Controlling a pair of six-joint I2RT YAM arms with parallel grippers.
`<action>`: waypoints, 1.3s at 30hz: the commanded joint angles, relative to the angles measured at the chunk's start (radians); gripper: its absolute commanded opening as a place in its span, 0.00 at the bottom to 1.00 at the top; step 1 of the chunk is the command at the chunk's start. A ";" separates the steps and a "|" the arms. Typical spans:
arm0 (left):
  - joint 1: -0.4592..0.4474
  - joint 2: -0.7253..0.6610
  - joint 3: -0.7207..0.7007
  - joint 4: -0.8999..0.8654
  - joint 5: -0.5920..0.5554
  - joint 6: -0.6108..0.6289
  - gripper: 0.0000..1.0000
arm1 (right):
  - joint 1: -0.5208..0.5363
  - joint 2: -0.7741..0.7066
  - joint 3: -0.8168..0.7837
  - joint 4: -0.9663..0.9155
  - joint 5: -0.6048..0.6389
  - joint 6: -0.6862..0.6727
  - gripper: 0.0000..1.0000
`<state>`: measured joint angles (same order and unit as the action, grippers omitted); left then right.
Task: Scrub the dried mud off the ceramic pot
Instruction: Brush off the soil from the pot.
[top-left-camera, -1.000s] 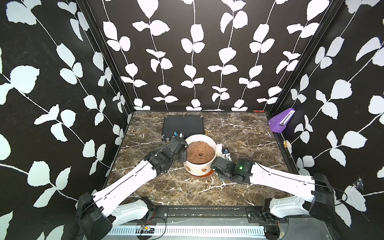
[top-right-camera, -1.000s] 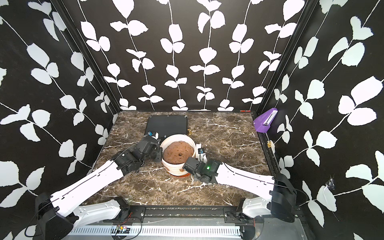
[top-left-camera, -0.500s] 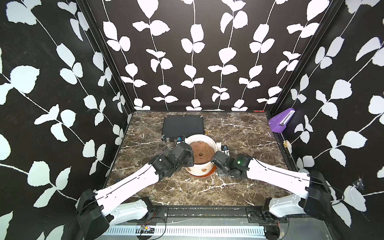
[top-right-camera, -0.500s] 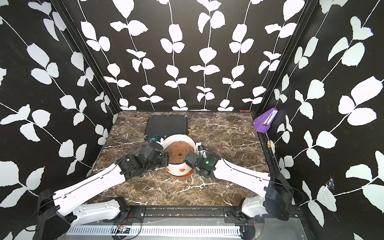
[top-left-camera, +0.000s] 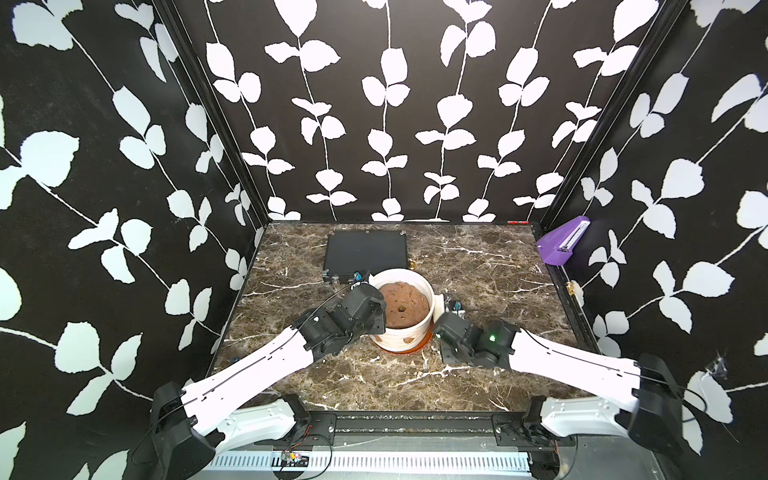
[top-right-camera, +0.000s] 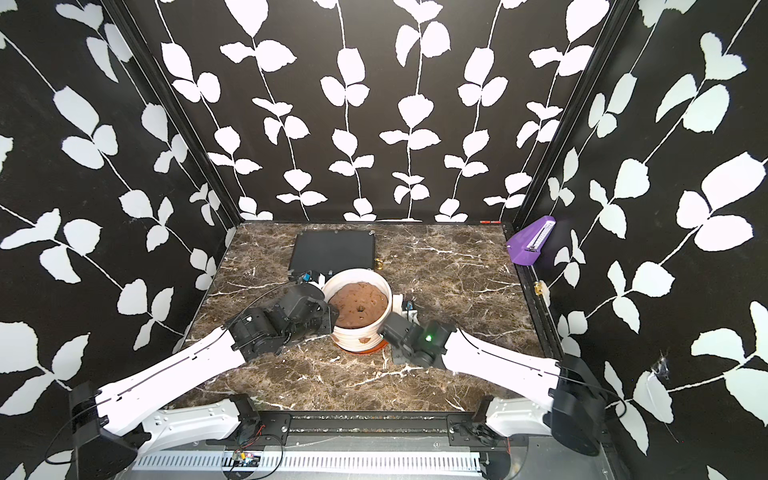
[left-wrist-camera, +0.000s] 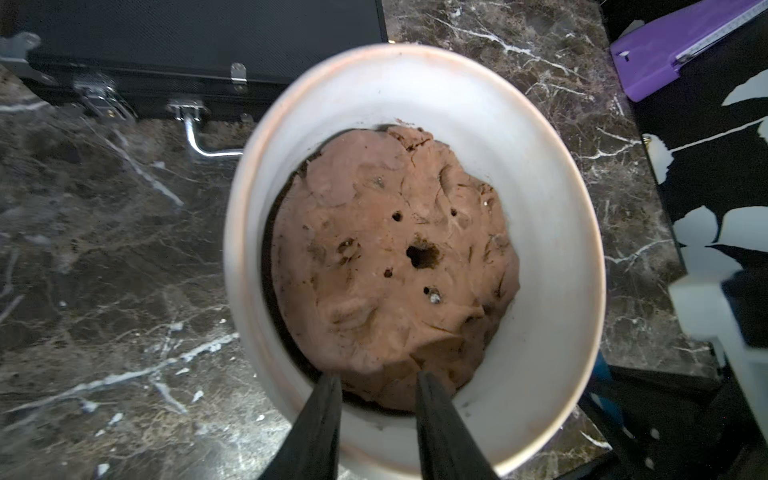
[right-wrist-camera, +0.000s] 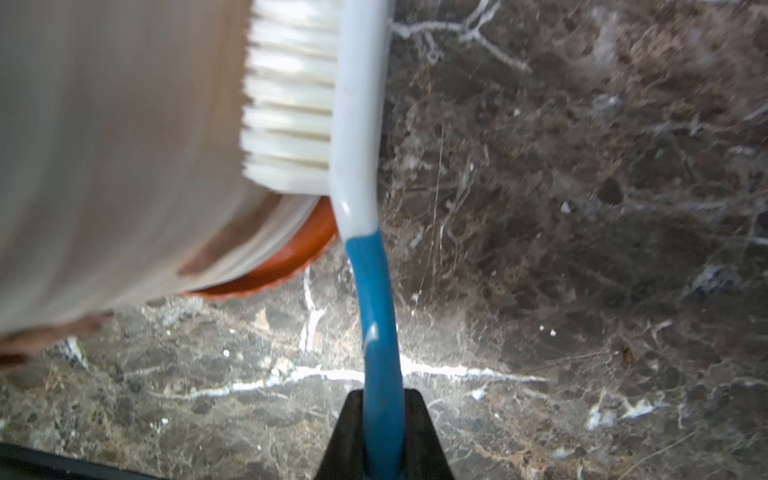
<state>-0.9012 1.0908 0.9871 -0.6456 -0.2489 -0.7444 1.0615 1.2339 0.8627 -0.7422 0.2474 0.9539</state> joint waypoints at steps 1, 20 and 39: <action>0.020 0.004 0.035 -0.081 -0.066 0.063 0.35 | 0.032 0.007 -0.029 0.035 -0.007 0.050 0.00; 0.066 0.054 -0.065 0.035 0.019 0.091 0.28 | 0.209 0.121 0.047 0.016 -0.045 -0.059 0.00; 0.091 0.075 -0.037 0.010 0.011 0.117 0.29 | 0.279 -0.056 -0.051 -0.191 0.109 0.162 0.00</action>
<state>-0.8322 1.1500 0.9485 -0.5434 -0.2249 -0.6540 1.3586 1.2247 0.8333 -0.9215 0.3061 1.0832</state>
